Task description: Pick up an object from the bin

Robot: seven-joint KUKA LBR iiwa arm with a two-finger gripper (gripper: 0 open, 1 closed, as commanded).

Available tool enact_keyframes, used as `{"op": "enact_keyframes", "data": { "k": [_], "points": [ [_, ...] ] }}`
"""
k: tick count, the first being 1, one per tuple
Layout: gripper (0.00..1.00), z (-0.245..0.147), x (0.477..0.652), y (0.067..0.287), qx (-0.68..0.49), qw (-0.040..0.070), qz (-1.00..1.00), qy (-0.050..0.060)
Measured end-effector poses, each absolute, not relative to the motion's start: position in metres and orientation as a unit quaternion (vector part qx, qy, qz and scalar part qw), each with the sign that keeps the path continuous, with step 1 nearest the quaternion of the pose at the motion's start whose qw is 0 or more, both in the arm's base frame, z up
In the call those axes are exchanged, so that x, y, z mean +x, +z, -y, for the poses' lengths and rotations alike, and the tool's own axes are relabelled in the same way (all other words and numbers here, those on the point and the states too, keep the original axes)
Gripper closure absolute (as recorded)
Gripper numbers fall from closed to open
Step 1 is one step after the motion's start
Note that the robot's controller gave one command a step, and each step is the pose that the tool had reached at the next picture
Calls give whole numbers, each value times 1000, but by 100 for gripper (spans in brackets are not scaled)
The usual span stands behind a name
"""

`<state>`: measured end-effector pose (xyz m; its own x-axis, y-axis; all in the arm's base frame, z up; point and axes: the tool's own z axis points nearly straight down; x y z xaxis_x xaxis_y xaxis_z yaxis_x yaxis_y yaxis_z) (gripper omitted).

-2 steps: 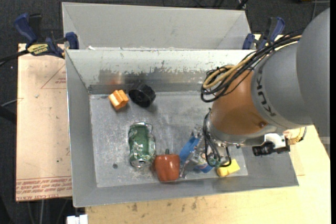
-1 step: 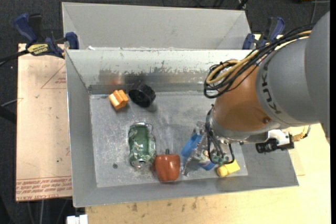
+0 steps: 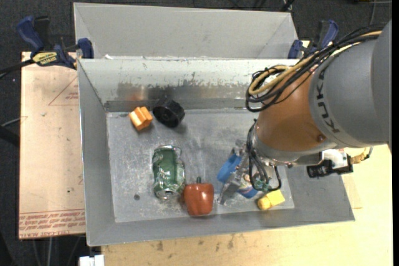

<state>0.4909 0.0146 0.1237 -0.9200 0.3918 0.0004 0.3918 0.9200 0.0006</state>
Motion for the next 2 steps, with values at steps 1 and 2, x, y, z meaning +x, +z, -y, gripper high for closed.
{"op": "enact_keyframes", "data": {
  "k": [1,2],
  "points": [
    [100,-15,491,134,-200,-1,980,-1],
    [100,-15,490,145,-200,2,980,0]
  ]
}}
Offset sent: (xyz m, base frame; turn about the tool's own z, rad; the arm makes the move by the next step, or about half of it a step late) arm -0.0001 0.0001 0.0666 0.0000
